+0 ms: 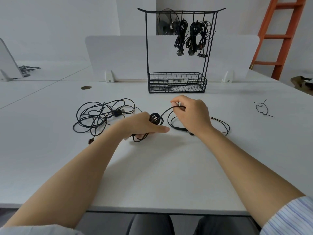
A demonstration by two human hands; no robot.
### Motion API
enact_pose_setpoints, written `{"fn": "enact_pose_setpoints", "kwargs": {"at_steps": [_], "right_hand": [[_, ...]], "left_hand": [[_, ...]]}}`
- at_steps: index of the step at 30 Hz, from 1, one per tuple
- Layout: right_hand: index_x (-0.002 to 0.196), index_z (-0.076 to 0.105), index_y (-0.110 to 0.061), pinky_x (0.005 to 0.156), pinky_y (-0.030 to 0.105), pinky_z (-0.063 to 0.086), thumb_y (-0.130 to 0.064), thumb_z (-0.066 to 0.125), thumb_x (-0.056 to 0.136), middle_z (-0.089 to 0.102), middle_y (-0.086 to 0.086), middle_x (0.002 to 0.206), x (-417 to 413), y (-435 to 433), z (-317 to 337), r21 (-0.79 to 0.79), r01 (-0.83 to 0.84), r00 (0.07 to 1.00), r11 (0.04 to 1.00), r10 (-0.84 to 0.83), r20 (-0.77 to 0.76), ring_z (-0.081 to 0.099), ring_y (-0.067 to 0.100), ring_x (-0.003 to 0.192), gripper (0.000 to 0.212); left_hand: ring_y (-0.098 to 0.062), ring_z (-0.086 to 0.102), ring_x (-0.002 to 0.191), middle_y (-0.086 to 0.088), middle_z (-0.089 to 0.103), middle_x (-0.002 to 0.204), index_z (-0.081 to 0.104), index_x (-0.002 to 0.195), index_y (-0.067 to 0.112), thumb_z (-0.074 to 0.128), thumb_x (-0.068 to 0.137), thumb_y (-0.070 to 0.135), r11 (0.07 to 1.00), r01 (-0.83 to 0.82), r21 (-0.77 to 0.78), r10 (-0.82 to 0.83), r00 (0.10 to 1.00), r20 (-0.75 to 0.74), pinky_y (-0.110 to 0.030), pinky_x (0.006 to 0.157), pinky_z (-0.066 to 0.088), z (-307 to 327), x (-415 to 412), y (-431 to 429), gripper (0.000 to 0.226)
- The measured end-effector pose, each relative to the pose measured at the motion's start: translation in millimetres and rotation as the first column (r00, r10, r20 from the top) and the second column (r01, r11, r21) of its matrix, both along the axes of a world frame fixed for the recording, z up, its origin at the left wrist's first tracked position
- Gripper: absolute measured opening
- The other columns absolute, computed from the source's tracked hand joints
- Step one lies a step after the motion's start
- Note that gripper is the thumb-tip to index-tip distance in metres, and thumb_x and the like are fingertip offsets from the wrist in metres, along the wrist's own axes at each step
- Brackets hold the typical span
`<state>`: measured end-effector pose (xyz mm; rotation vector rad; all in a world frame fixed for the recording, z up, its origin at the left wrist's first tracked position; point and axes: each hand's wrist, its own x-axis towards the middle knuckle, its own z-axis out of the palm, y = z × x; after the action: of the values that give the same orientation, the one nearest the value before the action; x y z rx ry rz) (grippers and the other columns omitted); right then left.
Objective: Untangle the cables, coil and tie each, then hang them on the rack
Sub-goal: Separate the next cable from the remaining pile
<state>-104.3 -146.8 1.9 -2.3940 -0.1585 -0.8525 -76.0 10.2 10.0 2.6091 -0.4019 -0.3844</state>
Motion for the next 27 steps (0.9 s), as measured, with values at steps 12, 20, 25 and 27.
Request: {"fn": "enact_pose_setpoints", "kwargs": {"at_steps": [12,20,25,27], "right_hand": [[0.093,0.064,-0.017,0.063,0.027,0.035,-0.023,0.048,0.091,0.057,0.0,0.072,7.4,-10.7,-4.8,-0.047,0.093,0.976,0.995,-0.1,-0.195,0.052,0.025,0.076,0.018],[0.088,0.059,-0.006,0.062,0.031,0.035,-0.024,0.043,0.094,0.059,0.01,0.072,6.0,-3.7,-6.9,-0.174,0.071,0.98,0.982,-0.102,-0.174,0.052,0.032,0.074,0.025],[0.096,0.062,-0.014,0.067,0.031,0.04,-0.028,0.04,0.096,0.067,0.007,0.083,-0.9,10.8,-7.1,-0.26,-0.073,0.974,0.963,0.012,-0.226,0.056,0.031,0.082,0.027],[0.109,0.062,-0.019,0.074,0.032,0.042,-0.028,0.038,0.097,0.068,0.007,0.097,-3.7,17.1,-7.7,-0.317,-0.145,0.957,0.937,0.051,-0.285,0.057,0.03,0.092,0.029]], "left_hand": [[-0.019,0.048,0.042,0.001,0.031,0.036,0.028,0.054,0.013,0.029,0.099,0.039,0.711,0.022,-0.703,-0.198,0.965,-0.169,-0.021,0.048,0.041,3.2,4.2,8.7,0.052],[-0.012,0.026,0.035,0.004,0.026,0.035,0.065,0.084,0.012,0.028,0.099,0.045,0.47,-0.121,-0.874,0.017,0.992,-0.128,-0.018,0.04,0.027,2.1,11.4,9.0,0.052],[-0.011,0.037,0.036,0.004,0.047,0.045,0.066,0.091,0.02,0.026,0.1,0.045,0.316,-0.178,-0.932,0.209,0.971,-0.115,-0.018,0.041,0.031,-1.7,20.8,10.1,0.048],[-0.01,0.043,0.041,0.003,0.055,0.056,0.064,0.076,0.017,0.028,0.099,0.047,0.192,-0.247,-0.95,0.165,0.962,-0.216,-0.019,0.044,0.033,0.8,20.5,10.7,0.053]]}}
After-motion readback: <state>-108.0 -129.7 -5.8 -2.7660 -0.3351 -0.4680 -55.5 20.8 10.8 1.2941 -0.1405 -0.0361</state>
